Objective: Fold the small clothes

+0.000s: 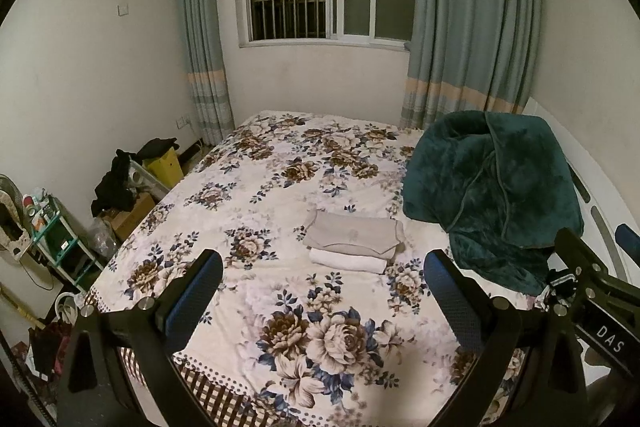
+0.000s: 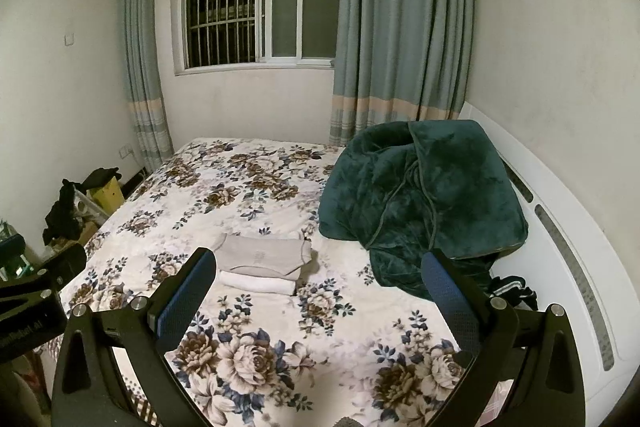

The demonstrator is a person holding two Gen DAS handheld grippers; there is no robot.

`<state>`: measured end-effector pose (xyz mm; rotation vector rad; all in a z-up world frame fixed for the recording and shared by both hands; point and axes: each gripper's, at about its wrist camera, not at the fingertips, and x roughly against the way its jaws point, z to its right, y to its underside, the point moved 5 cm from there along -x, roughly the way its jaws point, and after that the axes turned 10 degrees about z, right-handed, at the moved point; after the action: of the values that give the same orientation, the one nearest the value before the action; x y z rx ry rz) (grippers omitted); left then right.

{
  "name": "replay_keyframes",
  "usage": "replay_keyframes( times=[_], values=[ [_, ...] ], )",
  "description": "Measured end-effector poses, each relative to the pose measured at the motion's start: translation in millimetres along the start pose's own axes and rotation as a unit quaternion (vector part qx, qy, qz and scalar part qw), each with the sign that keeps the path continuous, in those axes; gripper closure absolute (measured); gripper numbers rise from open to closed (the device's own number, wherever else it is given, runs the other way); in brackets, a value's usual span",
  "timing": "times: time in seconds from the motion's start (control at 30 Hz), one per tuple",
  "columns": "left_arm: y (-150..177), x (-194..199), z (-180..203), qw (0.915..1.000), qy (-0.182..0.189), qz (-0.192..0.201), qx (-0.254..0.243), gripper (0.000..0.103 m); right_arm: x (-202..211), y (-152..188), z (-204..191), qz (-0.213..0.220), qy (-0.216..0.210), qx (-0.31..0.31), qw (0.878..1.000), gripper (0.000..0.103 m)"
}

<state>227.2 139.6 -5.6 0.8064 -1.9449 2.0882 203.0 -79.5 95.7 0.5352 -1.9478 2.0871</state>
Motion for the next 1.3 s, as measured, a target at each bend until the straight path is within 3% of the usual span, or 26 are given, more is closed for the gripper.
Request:
replay_keyframes(
  times=[1.3],
  values=[
    [0.1,5.0,-4.7,0.9999,-0.007,0.007,0.000,0.000,-0.1,1.7,-2.1,0.001,0.001,0.000,1.000,0.000]
  ],
)
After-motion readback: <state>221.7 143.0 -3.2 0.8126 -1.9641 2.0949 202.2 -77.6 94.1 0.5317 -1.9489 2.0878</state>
